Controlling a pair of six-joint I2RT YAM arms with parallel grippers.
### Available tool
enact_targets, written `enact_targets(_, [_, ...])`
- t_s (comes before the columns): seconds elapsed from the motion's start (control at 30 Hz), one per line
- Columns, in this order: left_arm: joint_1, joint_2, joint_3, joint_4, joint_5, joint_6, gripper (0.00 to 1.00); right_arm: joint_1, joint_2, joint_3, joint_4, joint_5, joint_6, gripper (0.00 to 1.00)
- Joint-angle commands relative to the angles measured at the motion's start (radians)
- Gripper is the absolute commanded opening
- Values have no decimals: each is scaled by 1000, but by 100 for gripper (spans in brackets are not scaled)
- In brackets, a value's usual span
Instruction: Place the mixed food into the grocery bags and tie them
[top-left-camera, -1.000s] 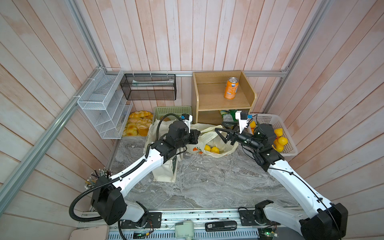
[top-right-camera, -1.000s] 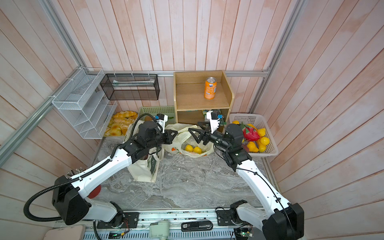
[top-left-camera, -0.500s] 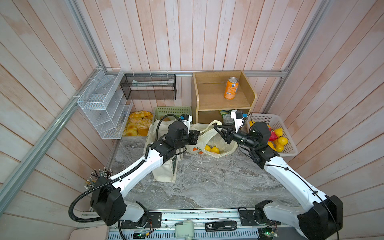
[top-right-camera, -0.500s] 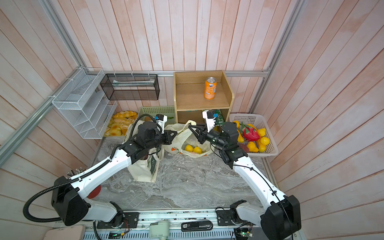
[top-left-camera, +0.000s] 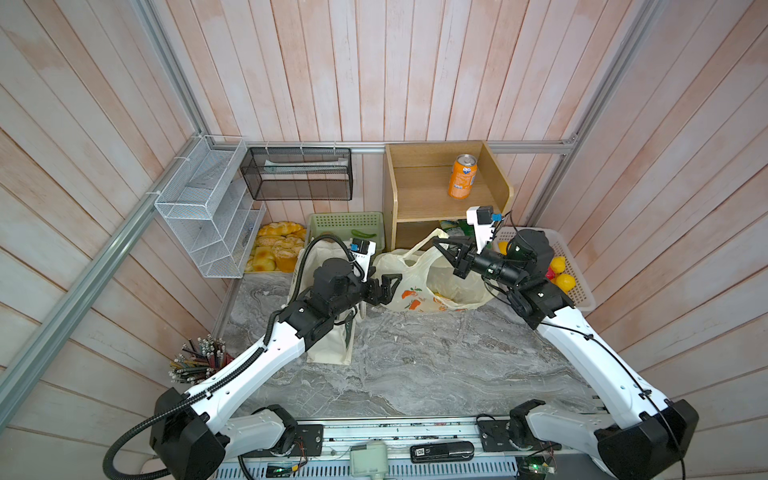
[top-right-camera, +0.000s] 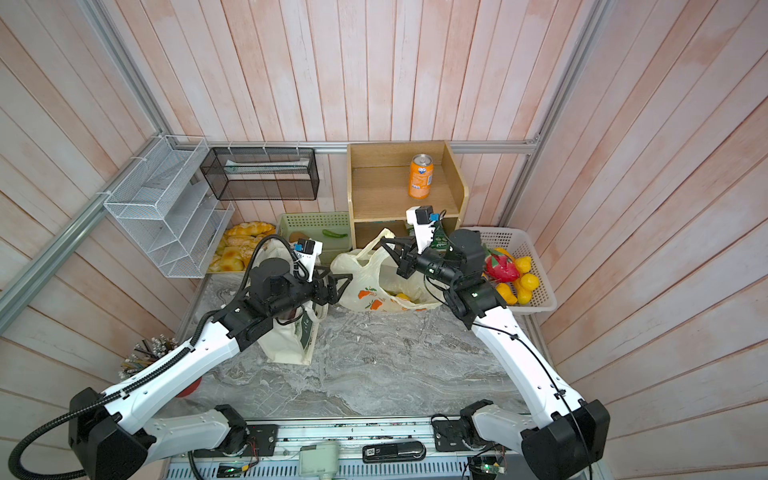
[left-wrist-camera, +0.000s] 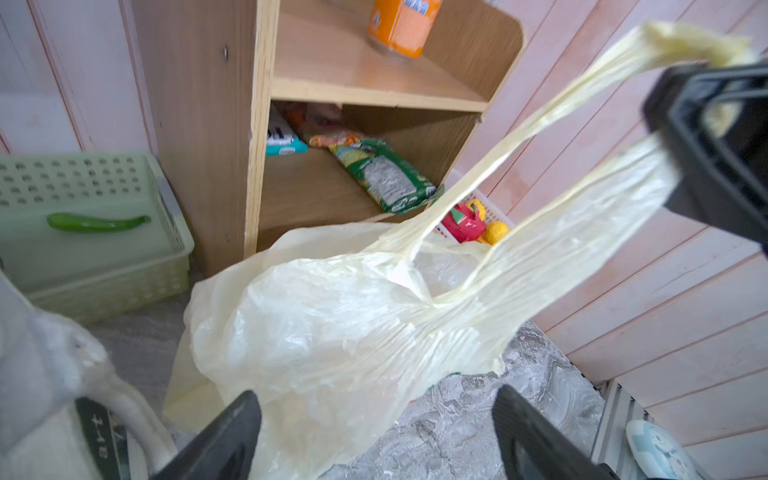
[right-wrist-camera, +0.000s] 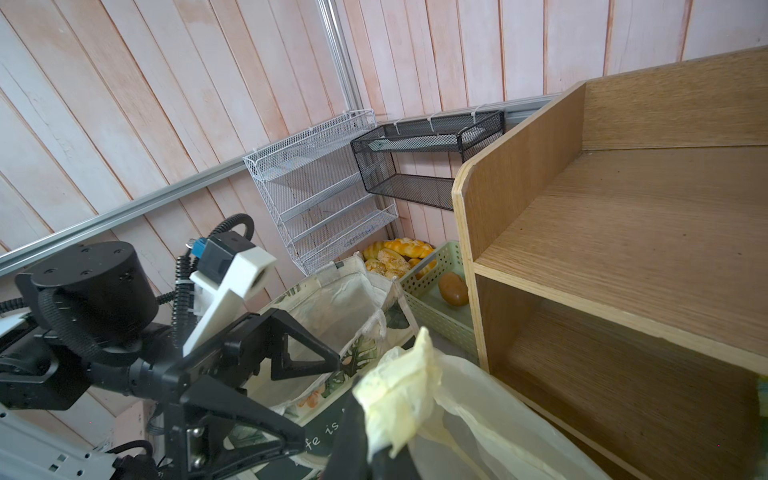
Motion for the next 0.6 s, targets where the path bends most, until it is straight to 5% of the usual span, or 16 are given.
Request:
enact_targets(0.0, [4,0,20,82,48,123,91,5,-12,44,-73,2,-19,0])
enact_targets(0.57, [-33,252,269,120,331,308,96,12,2,47,-93,3,-13,0])
